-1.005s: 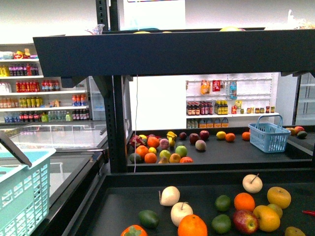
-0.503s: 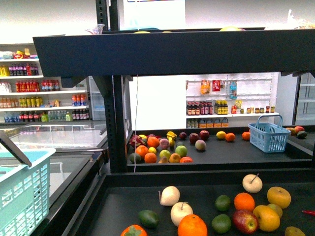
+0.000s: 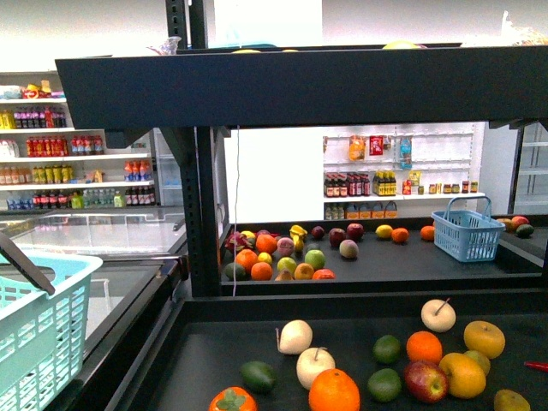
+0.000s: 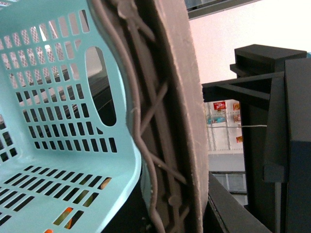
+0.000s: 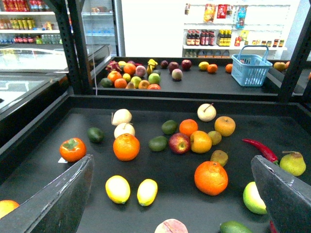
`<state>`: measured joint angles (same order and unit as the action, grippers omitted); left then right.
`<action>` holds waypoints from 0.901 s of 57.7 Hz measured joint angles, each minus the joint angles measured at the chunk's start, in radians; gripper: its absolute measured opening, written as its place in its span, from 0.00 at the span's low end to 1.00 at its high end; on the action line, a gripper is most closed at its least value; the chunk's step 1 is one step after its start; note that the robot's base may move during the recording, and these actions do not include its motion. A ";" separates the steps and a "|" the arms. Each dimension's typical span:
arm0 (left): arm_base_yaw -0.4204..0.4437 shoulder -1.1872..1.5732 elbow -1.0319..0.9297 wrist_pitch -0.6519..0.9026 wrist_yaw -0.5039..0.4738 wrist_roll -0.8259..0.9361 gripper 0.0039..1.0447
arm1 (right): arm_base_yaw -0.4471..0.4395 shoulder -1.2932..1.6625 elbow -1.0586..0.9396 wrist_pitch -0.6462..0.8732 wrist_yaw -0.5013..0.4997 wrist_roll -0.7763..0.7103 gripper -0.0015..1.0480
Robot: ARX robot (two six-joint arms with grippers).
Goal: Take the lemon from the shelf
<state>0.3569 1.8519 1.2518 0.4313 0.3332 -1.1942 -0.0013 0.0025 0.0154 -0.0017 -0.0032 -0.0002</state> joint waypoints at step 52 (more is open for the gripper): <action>-0.316 -0.296 -0.144 -0.157 0.450 0.414 0.08 | 0.000 0.000 0.000 0.000 0.000 0.000 0.93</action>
<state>0.0406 1.5558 1.1080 0.2741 0.7830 -0.7807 -0.0013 0.0025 0.0154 -0.0017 -0.0032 -0.0006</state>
